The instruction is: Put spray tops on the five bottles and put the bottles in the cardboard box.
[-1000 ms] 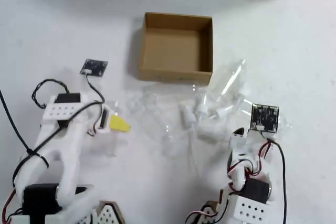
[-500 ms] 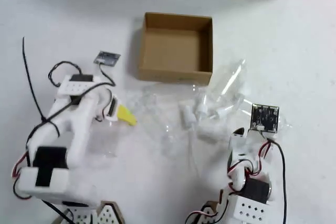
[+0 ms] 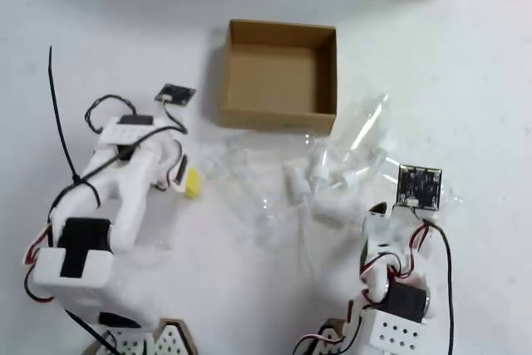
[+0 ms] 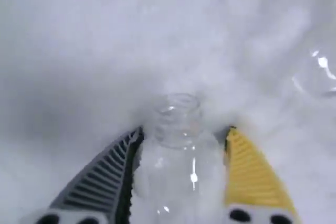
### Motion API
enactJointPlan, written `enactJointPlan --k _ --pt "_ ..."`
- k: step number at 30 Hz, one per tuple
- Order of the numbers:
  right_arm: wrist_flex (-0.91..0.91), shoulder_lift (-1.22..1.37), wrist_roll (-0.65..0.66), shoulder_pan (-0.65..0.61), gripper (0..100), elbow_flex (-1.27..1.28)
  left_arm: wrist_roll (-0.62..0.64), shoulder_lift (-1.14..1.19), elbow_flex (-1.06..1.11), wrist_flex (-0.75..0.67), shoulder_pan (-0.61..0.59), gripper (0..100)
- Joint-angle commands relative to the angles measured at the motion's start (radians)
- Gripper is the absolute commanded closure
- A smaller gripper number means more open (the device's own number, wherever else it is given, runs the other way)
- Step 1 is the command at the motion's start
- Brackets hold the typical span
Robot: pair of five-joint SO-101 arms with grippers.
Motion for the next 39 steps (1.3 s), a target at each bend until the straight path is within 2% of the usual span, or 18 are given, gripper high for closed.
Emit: enactJointPlan --k 1,4,9,12,15,21,30,39 --pt "-0.002 -0.002 0.011 0.002 96.7 0.009 -0.084 -0.008 -0.041 0.021 0.007 97" --pt "-0.002 -0.002 0.017 0.005 96.4 0.009 -0.075 -0.008 -0.04 0.023 -0.005 98" --pt "-0.004 -0.005 0.163 0.022 96.8 0.002 -0.075 -0.01 -0.046 0.023 -0.077 98" --pt "-0.004 -0.002 0.16 0.125 97.6 -0.061 -0.075 -0.01 -0.046 0.021 -0.099 98" --pt "-0.004 0.001 0.164 0.143 97.4 -0.135 -0.075 -0.012 -0.046 0.02 -0.101 98" --pt "0.047 0.108 0.207 0.021 97.8 -0.299 -0.08 -0.062 0.0 -0.006 -0.114 98" --pt "0.058 0.633 0.203 -0.196 97.4 -0.608 -0.081 -0.245 0.172 -0.15 -0.116 98" --pt "0.308 1.148 0.201 -0.377 97.4 -1.003 -0.083 -0.246 0.175 -0.175 -0.114 98"
